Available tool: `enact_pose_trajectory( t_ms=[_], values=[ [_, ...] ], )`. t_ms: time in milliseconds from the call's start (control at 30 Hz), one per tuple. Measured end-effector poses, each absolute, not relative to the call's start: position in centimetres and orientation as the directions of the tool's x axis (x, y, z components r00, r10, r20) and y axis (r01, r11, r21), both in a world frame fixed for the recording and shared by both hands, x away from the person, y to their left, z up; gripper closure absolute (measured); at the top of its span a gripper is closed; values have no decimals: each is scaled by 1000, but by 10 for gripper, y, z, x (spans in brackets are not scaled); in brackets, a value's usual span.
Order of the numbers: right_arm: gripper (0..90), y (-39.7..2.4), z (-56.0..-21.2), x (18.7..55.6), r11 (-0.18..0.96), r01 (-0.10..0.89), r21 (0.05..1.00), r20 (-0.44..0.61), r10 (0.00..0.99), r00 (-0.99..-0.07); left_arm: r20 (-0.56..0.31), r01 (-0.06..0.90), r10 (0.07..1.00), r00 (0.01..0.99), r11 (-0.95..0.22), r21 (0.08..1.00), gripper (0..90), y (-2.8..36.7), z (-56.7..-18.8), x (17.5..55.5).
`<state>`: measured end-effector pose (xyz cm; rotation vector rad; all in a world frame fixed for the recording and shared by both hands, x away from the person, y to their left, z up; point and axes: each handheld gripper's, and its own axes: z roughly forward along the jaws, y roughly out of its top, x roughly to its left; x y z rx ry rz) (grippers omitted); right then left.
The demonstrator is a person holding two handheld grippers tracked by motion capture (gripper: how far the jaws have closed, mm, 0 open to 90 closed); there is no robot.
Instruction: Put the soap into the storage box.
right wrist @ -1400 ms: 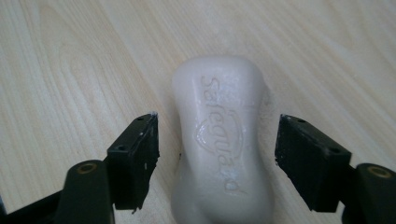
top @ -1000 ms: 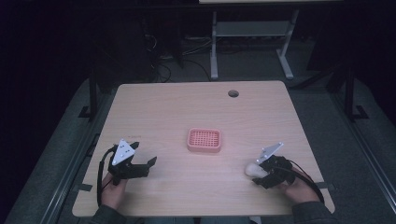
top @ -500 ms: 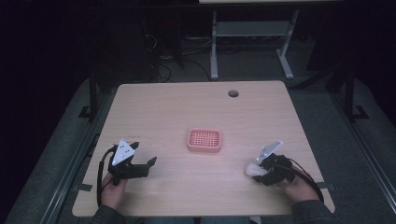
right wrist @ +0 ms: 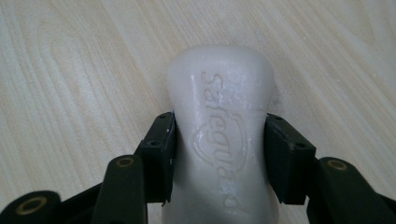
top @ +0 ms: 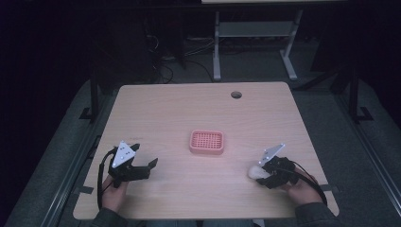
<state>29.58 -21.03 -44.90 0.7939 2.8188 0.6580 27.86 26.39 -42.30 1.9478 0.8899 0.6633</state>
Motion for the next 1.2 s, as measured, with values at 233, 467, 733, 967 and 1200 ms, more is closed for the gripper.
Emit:
enact_pose_trajectory(
  t_ms=[233,467,733,967,1200],
  values=[
    [487,-211,-443,293,763,449,465,-21,516,-856,106,327,792,601,-365,872,146,264,-423,278],
    [487,-210,-438,292,769,436,468,-28,506,-862,109,324,793,599,-366,872,146,265,-423,278],
    [488,-203,-427,298,772,413,483,-39,490,-871,111,325,794,598,-367,872,146,266,-422,278],
    [488,-197,-420,305,774,394,495,-32,470,-882,108,327,795,597,-363,873,146,266,-422,278],
    [490,-189,-408,311,769,370,520,-39,455,-890,102,322,798,594,-352,879,146,267,-422,278]
  ],
)
